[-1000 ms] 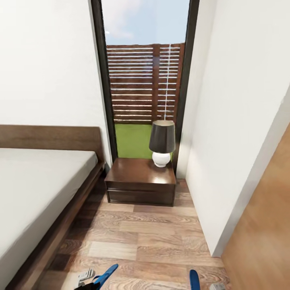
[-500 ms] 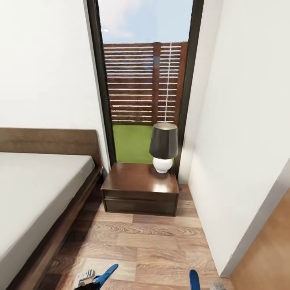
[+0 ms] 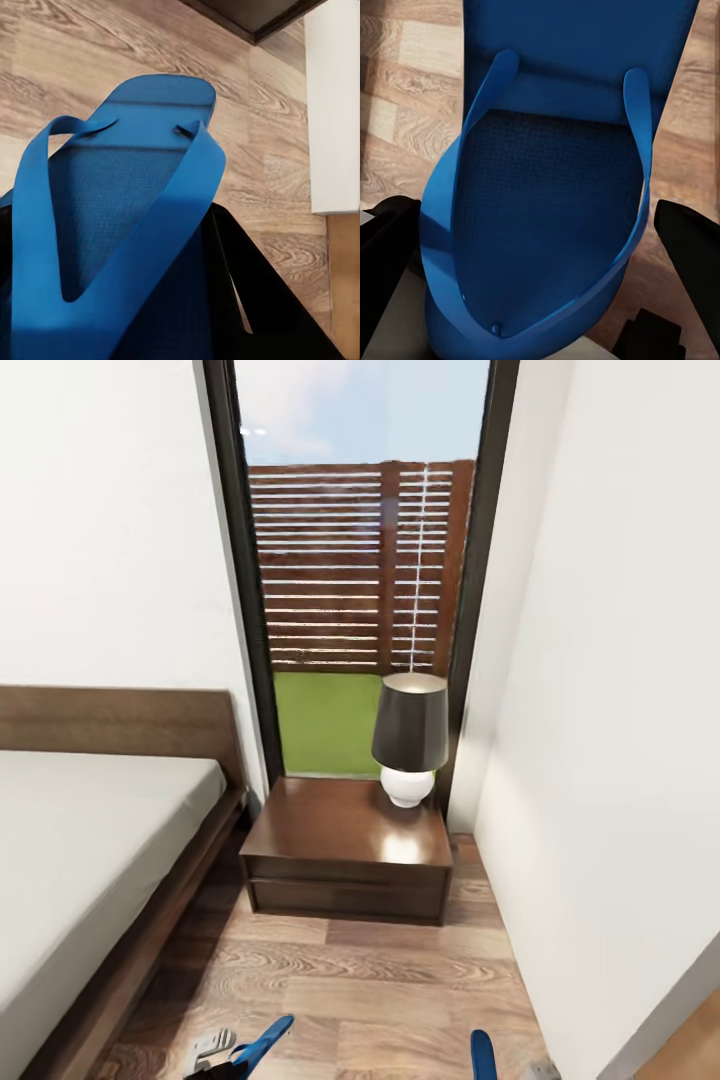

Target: In the bedroom, move the book from the bed onto either nightstand, and place the two sandals side by side next to the bed.

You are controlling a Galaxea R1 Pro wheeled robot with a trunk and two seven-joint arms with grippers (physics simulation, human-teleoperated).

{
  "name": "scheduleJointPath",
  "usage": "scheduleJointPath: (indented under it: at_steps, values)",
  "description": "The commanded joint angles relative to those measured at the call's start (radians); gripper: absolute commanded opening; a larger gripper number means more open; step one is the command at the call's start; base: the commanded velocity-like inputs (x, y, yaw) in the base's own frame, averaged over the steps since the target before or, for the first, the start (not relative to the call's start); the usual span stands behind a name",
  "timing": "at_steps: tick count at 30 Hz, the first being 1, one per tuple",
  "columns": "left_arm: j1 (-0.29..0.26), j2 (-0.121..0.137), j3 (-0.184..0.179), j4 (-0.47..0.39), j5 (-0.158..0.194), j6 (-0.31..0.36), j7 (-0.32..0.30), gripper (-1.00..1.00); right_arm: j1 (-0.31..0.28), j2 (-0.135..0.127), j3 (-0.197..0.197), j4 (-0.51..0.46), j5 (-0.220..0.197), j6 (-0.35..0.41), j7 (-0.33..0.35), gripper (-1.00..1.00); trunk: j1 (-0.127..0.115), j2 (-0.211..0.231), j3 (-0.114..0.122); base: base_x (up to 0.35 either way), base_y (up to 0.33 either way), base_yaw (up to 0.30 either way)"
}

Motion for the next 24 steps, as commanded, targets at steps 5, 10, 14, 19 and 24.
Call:
scheduleJointPath:
  at_steps: [5, 10, 14, 19, 24]
  values:
    - [0.0, 0.0, 0.007, 0.001, -0.012, -0.011, -0.001, -1.0, 0.0, 0.0, -0.01, -0.002, 0.005, 0.01, 0.006, -1.0, 0.0, 0.0, -0.001, 0.33, 0.0, 0.0]
    - [-0.002, 0.0, 0.007, 0.001, -0.012, -0.011, -0.001, -1.0, 0.0, 0.0, -0.01, -0.002, 0.005, 0.01, 0.006, -1.0, 0.0, 0.0, -0.001, 0.33, 0.0, 0.0]
    - [-0.001, 0.0, 0.007, 0.001, -0.012, -0.011, -0.001, -1.0, 0.0, 0.0, -0.01, -0.002, 0.005, 0.01, 0.006, -1.0, 0.0, 0.0, -0.001, 0.329, 0.0, 0.0]
    - [0.0, 0.0, 0.007, 0.001, -0.012, -0.011, -0.001, -1.0, 0.0, 0.0, -0.01, -0.002, 0.005, 0.01, 0.006, -1.0, 0.0, 0.0, -0.001, 0.285, 0.0, 0.111]
    - [-0.001, 0.0, 0.007, 0.001, -0.012, -0.011, -0.001, -1.0, 0.0, 0.0, -0.01, -0.002, 0.005, 0.01, 0.004, -1.0, 0.0, 0.0, -0.001, 0.072, 0.0, 0.228]
